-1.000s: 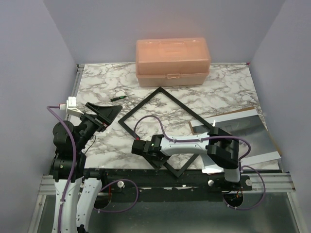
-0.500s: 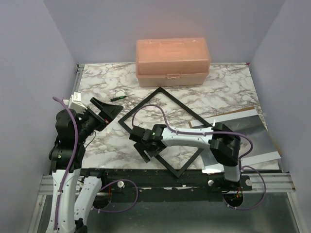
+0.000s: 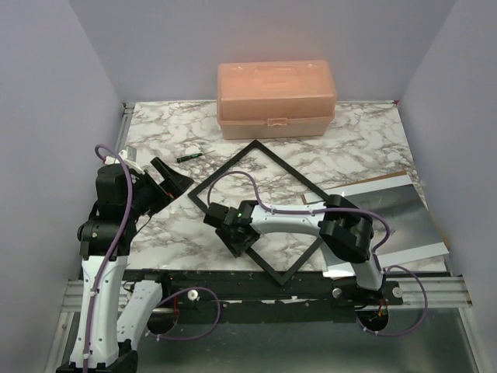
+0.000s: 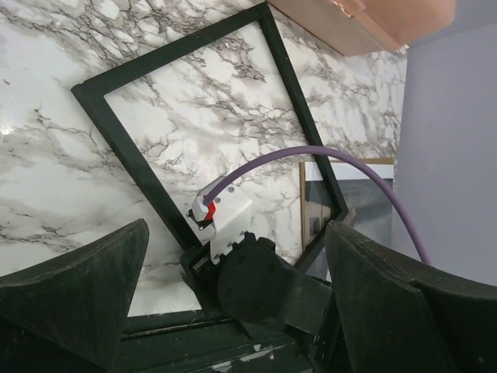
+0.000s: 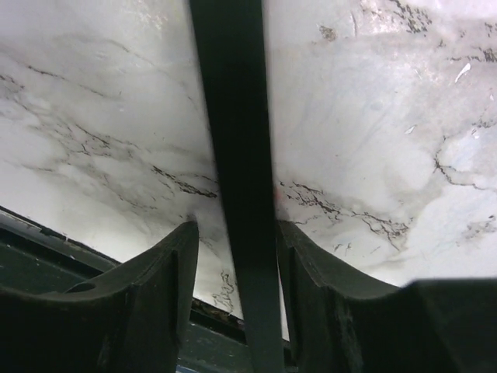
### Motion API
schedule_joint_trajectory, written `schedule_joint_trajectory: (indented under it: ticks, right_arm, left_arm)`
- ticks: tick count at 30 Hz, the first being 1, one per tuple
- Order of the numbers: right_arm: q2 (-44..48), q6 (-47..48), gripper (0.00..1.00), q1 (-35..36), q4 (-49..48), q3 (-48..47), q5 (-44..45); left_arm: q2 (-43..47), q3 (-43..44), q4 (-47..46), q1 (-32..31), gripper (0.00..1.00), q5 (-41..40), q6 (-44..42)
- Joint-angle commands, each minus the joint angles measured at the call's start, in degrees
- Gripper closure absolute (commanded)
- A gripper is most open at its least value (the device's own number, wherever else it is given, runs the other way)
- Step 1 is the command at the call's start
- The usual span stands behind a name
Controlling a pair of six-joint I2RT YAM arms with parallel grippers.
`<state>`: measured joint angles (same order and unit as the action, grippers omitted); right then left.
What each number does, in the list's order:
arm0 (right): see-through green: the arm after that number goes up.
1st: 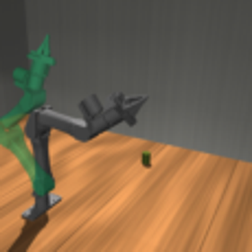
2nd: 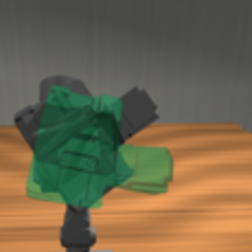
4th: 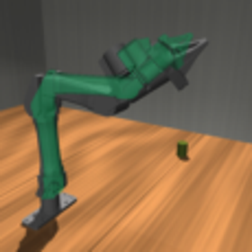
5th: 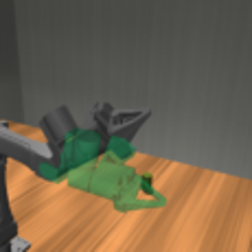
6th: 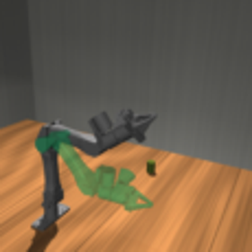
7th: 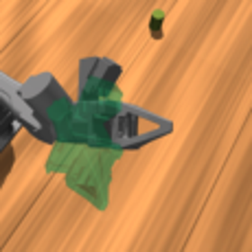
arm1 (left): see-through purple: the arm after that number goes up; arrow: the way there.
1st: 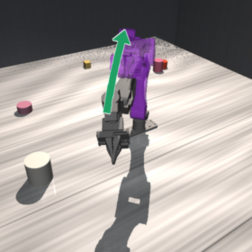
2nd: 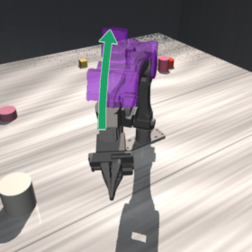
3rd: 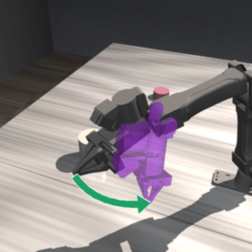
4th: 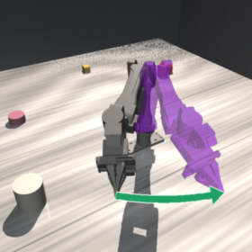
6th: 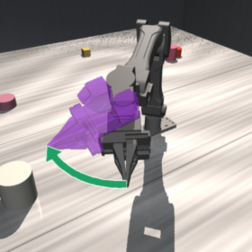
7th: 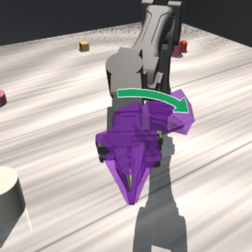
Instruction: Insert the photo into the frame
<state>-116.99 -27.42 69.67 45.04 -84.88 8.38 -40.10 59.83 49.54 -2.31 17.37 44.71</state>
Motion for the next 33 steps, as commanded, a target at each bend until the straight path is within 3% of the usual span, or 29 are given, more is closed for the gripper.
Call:
schedule_joint_trajectory:
  ticks: [1, 5, 13, 23, 33]
  right_arm:
    - [0.5, 0.6, 0.6, -0.4, -2.1, 2.7, -2.1]
    - [1.8, 0.6, 0.84, -0.4, -2.5, 3.6, -3.2]
    - [7.5, -0.5, 0.98, -0.4, -2.8, 2.7, -4.9]
    - [13.2, -0.8, 0.99, -0.5, -0.4, -1.7, -9.4]
    - [18.3, -2.9, 0.99, -0.5, 3.6, -7.0, -13.2]
  left_arm:
    - [-1.4, -0.6, 1.5, 0.2, 0.01, -0.7, -2.5]
    - [-2.7, -1.1, 2.0, 0.2, 0.02, -1.3, -3.1]
    - [-3.1, -4.4, -0.6, 0.2, 0.01, -1.6, -2.4]
    - [-5.4, -13.2, -11.2, 0.2, 0.04, 7.5, 0.9]
    - [-9.0, -21.0, -18.6, 0.4, 0.04, 8.2, 4.0]
